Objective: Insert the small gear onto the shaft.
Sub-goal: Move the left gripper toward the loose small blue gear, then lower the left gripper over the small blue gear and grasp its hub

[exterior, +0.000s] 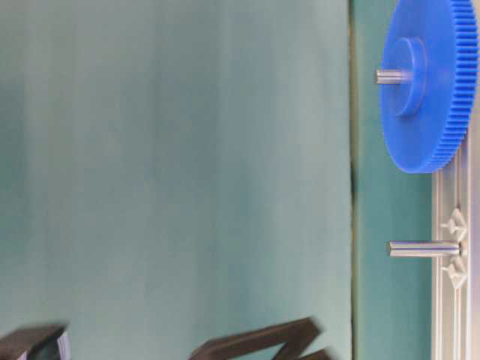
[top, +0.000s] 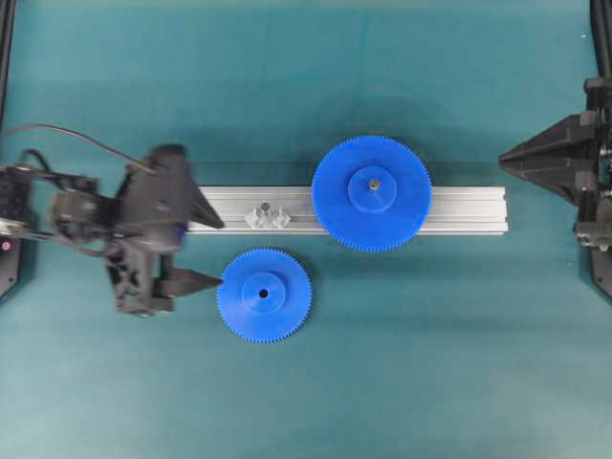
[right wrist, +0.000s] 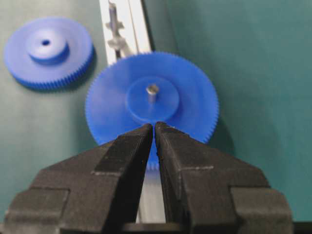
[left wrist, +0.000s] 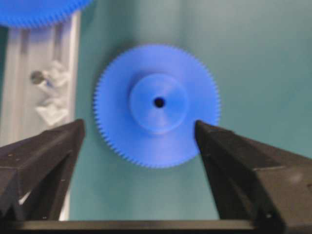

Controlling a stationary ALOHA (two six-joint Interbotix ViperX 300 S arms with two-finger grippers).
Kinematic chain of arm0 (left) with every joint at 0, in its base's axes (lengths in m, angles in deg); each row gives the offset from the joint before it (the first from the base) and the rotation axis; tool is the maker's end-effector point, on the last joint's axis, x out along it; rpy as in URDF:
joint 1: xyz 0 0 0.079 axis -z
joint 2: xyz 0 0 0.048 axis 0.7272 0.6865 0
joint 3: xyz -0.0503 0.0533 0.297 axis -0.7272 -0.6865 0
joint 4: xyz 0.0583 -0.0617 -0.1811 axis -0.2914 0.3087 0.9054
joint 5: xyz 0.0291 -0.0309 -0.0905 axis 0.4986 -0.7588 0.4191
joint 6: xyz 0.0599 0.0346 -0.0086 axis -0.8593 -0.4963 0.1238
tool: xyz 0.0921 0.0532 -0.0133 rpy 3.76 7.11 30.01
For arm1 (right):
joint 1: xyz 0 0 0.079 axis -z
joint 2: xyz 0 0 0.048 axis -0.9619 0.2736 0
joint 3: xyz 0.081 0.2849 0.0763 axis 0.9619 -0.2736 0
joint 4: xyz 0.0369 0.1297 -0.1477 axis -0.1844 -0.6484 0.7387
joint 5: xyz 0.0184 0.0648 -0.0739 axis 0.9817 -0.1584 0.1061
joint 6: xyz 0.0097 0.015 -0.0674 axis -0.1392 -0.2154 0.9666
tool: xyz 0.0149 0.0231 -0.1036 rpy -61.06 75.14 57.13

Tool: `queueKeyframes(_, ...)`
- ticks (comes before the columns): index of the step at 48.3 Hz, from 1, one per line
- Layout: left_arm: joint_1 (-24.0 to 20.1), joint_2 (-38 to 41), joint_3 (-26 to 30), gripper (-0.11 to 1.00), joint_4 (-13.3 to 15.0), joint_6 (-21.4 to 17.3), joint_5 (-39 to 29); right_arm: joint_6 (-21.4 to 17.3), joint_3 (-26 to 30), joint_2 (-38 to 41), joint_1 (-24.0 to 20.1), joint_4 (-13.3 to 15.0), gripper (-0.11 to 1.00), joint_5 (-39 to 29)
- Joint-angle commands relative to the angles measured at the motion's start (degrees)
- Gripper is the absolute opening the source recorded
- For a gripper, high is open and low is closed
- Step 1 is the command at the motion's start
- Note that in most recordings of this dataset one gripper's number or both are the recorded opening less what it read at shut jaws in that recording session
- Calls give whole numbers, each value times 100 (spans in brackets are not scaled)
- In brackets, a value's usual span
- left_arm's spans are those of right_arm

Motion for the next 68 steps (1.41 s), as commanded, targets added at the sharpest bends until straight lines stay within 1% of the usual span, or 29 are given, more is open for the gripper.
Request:
queueKeyframes(1, 26, 246, 299, 90, -18, -9, -62, -9, 141, 0, 79, 18, 27, -9)
queueKeyframes(16, 44, 1187, 835, 90, -18, -9, -501, -9, 123, -18, 105, 18, 27, 35)
queueKeyframes(35, 114, 2101, 1459, 90, -18, -18, -1178, -26, 0, -79, 105, 18, 27, 114)
queueKeyframes(58, 132, 2443, 1731, 90, -18, -9, -1213, -44, -88, -79, 105, -9, 27, 229)
queueKeyframes(68, 229, 2496, 1749, 90, -18, 9, -1204, -44, -132, -88, 105, -9, 27, 229)
